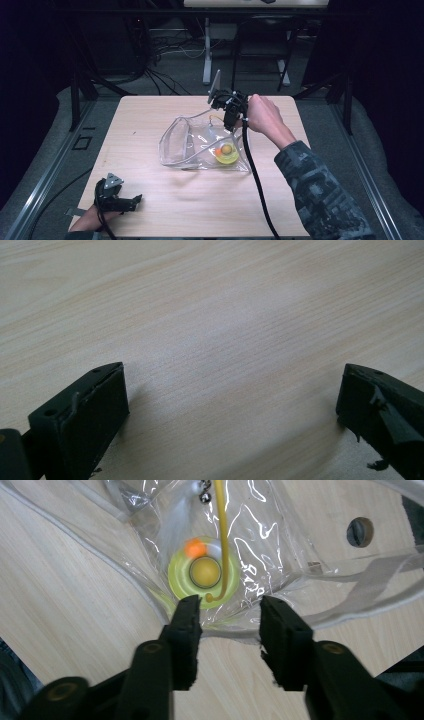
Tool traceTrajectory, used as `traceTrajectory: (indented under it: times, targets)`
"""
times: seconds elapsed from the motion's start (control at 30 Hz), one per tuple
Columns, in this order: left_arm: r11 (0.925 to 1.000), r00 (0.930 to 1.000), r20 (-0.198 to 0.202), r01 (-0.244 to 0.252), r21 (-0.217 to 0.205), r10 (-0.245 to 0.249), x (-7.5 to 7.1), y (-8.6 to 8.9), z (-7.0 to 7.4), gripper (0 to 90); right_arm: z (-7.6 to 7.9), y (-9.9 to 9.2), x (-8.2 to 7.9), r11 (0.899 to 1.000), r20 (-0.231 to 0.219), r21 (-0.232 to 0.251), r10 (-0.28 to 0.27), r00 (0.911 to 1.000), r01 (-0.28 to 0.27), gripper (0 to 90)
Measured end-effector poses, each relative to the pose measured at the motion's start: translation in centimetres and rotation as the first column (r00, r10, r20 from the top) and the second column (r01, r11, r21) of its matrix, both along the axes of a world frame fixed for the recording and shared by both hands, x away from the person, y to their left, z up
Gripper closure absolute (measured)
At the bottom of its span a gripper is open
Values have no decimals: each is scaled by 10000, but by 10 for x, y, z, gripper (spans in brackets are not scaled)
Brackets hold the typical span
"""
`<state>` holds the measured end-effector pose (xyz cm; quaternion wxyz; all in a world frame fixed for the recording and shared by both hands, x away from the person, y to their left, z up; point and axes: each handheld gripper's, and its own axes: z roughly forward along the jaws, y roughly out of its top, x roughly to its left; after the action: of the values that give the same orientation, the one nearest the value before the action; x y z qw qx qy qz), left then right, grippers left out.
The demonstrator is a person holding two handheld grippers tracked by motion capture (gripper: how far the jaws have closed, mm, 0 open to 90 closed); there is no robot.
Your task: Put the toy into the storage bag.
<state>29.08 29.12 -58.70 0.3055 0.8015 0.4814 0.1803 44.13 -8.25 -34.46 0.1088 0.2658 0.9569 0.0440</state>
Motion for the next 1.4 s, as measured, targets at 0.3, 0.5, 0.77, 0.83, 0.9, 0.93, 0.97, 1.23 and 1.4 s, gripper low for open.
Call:
traceTrajectory:
  times: [0.3, 0.5, 0.77, 0.83, 0.9, 0.93, 0.97, 1.23, 1.4]
  targets:
    - [10000, 10000, 3, -2, -4, 2, 0, 0, 0, 1, 25, -20, -11, 9938, 837, 1045, -459, 9954, 371, 287]
    - [10000, 10000, 4, 2, -10, -2, 0, 0, 0, 1, 36, -41, -20, 9846, 1219, 1647, -784, 9894, 577, 171]
    - [10000, 10000, 1, -2, -7, 2, 0, 0, 0, 2, 40, -71, -37, 9747, 1609, 2067, -1192, 9798, 846, 75]
    - [10000, 10000, 61, -44, -21, 44, 0, -1, -1, 2, 38, -74, -39, 9727, 1640, 2131, -1280, 9781, 916, 57]
    - [10000, 10000, 58, -48, -23, 48, 0, -1, -1, 2, 32, -84, -45, 9698, 1655, 2207, -1424, 9759, 1041, 15]
    - [10000, 10000, 59, -46, -21, 46, 0, -1, -1, 2, 30, -87, -46, 9689, 1658, 2220, -1483, 9749, 1096, 6]
    - [10000, 10000, 59, -46, -21, 46, 0, -1, -1, 2, 28, -90, -48, 9658, 1614, 2310, -1573, 9743, 1177, 0]
    - [10000, 9999, 108, -74, -17, 74, 0, -1, -1, 2, 4, -112, -57, 9553, 1520, 2514, -1977, 9684, 1556, 0]
    - [10000, 9999, 99, -75, -35, 75, 0, -1, -1, 2, -19, -122, -59, 9497, 1319, 2592, -2149, 9677, 1756, 0]
